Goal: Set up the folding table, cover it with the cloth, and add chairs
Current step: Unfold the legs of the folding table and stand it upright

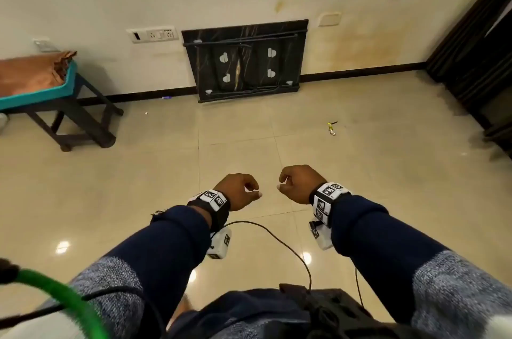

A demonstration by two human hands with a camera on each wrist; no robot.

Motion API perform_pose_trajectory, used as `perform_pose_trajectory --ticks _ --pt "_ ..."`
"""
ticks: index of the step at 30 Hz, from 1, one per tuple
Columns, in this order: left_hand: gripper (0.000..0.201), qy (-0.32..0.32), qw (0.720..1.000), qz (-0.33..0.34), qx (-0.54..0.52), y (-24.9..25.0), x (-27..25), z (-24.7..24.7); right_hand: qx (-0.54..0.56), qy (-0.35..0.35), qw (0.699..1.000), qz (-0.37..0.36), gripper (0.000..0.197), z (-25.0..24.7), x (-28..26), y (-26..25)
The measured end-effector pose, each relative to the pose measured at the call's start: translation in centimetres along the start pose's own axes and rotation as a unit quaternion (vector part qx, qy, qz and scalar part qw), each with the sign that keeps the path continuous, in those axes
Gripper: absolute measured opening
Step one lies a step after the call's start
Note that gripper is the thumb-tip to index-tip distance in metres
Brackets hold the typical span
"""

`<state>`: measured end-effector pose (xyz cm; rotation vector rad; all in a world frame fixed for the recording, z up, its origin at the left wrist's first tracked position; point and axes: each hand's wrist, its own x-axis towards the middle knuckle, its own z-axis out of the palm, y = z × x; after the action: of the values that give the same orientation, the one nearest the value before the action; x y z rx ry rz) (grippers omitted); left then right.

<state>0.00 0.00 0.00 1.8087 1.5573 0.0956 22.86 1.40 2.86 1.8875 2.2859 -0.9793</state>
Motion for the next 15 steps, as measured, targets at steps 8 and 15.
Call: perform_pose_trajectory --ticks 8,15 --pt "0.027 0.030 0.998 -0.028 -0.057 0.0 5.1 -3.6 -0.048 0.015 0.998 -0.040 0.018 -3.1 7.8 -0.1" --pt "0.018 0.072 0.994 -0.032 -0.079 -3.8 12.8 -12.6 -0.020 0.093 0.994 -0.054 0.016 -7.4 17.9 -5.1"
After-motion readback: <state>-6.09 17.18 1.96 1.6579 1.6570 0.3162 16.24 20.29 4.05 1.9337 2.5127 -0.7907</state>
